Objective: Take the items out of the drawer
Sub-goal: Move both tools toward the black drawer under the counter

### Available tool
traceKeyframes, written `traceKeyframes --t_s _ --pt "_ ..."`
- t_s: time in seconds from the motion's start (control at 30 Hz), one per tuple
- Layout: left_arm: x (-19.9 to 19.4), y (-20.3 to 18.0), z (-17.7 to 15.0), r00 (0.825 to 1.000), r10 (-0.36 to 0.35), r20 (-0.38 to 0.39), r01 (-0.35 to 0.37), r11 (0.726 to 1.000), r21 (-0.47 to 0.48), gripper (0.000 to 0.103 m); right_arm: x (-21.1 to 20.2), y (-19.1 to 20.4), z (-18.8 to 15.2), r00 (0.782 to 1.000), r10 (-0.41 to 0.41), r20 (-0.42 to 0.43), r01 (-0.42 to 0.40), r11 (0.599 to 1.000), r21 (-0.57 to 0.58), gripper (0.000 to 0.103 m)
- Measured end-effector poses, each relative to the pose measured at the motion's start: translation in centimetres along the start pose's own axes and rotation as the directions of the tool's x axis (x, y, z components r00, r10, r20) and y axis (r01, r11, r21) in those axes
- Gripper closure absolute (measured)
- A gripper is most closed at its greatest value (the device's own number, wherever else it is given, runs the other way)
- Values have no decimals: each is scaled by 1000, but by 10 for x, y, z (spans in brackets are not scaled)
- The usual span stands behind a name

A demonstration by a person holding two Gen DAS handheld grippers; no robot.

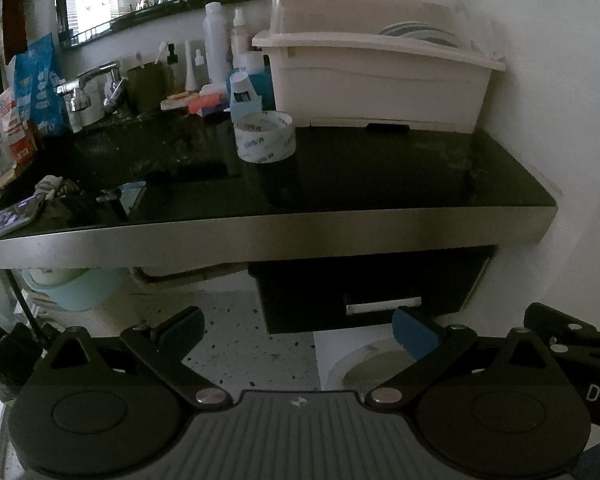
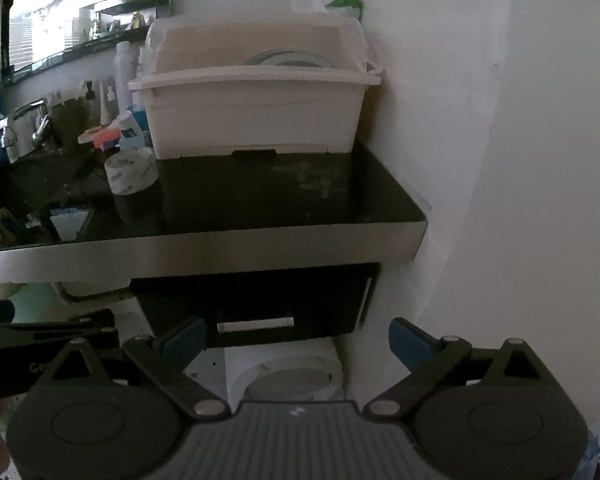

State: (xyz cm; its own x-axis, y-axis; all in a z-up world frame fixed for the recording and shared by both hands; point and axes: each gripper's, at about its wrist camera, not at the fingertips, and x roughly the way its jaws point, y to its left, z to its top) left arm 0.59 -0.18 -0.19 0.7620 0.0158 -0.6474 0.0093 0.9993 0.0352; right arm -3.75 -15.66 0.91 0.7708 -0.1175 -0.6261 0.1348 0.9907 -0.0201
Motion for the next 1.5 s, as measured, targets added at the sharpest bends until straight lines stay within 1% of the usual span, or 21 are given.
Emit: traceKeyframes --t_s 0.13,0.3,0.47,0.6,0.7,0.83,0.93,1.03,1.1,1.3,1.37,1.43,1.5 --pt "2 0 0 1000 -4 -7 4 1000 -2 2 1 0 -2 1000 -5 1 5 1000 -1 5" --pt "4 -1 -2 1000 -1 -13 1 1000 -3 2 1 3 -5 999 -34 31 35 999 -25 5" --pt "7 -3 -3 1000 -7 -16 7 1000 -3 2 5 2 -8 998 -63 25 64 998 -10 5" --pt "10 -5 -3 1000 -15 -12 15 1000 -2 2 8 6 -12 991 -127 41 128 992 -9 5" --pt "13 -7 -7 1000 -2 -7 2 1000 7 2 14 7 -15 987 -155 35 157 987 -30 5" --pt "19 -5 -8 1000 -24 -17 24 1000 -15 6 20 1 -18 993 -116 -11 117 993 16 5" --pt "24 -3 -8 999 -31 -20 30 999 -31 7 24 -1 -21 996 -91 -20 92 995 34 5" --pt "24 -7 -14 999 -30 -11 30 999 -15 13 30 -1 -25 996 -78 -33 80 996 45 5" --pt "24 -8 -14 1000 -29 -6 29 1000 -12 13 33 -3 -27 997 -68 -45 71 995 71 5" --pt "24 -12 -15 1000 -16 18 16 1000 -3 14 27 -3 -28 999 -36 -2 36 997 72 6" --pt "22 -11 -17 1000 -16 25 16 1000 3 15 26 -4 -27 999 -36 -9 37 996 81 6" --pt "21 -11 -17 999 -19 36 19 1000 -4 15 29 -8 -25 999 -21 -44 26 992 124 6" --pt "21 -9 -17 999 -34 28 35 999 -30 15 30 -16 -23 997 21 -76 -8 985 173 6"
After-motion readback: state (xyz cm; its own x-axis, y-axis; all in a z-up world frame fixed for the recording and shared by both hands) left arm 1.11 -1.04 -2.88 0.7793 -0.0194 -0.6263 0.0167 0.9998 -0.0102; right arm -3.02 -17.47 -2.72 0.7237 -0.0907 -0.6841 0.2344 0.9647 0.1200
